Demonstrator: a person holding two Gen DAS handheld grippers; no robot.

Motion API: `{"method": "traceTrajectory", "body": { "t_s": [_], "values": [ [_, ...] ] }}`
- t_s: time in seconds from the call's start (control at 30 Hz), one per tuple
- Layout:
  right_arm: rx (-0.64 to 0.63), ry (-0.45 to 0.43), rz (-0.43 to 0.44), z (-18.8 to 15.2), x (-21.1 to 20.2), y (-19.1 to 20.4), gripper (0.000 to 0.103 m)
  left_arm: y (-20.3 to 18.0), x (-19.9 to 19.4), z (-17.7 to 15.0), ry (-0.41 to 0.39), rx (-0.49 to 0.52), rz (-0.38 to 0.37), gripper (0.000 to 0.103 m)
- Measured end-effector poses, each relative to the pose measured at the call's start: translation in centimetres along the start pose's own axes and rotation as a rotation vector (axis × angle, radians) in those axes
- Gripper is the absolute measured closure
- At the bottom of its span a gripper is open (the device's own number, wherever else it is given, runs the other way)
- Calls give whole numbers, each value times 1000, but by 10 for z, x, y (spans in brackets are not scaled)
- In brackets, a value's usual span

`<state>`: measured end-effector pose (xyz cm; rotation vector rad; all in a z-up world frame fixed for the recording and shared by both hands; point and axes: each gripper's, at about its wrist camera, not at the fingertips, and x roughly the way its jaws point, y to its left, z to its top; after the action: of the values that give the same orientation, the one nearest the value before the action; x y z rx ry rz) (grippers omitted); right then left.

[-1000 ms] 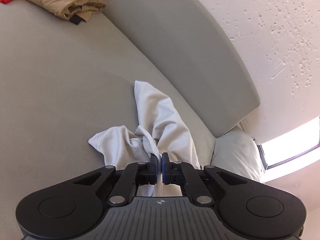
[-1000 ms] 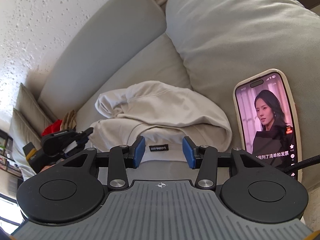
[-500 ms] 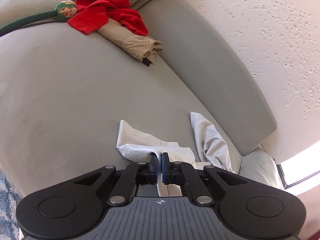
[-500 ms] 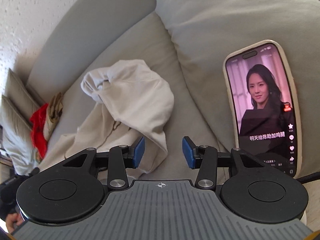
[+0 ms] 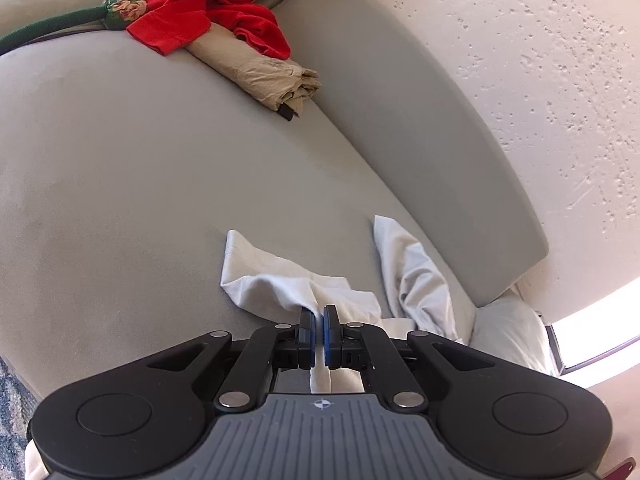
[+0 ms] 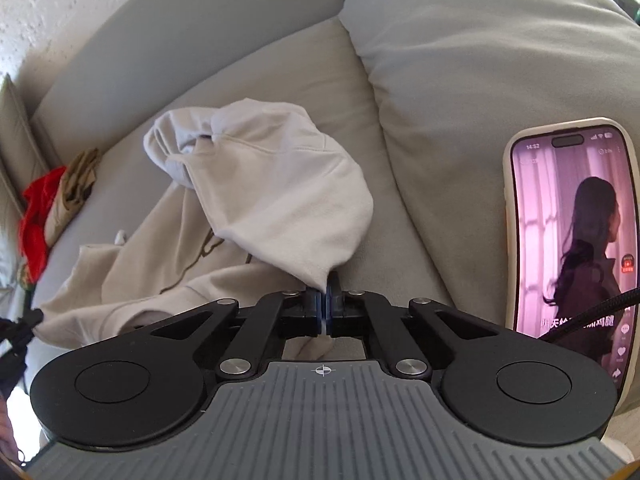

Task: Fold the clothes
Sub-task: 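Lift the T-shirt with both grippers and shake it out in the air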

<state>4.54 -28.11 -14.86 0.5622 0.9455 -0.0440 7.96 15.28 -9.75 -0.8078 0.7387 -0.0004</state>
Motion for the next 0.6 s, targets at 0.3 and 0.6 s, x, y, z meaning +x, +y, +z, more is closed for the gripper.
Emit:
{"method": "traceTrajectory", "body": {
  "t_s": [0.3,0.6],
  "values": [
    [337,-262,534,62,-148,1,102,-96,-133,58,-271,64,-368,102],
    [193,-725,743,59,-346,47,102,-183,-294,46,-720,294,-581,102]
  ]
}}
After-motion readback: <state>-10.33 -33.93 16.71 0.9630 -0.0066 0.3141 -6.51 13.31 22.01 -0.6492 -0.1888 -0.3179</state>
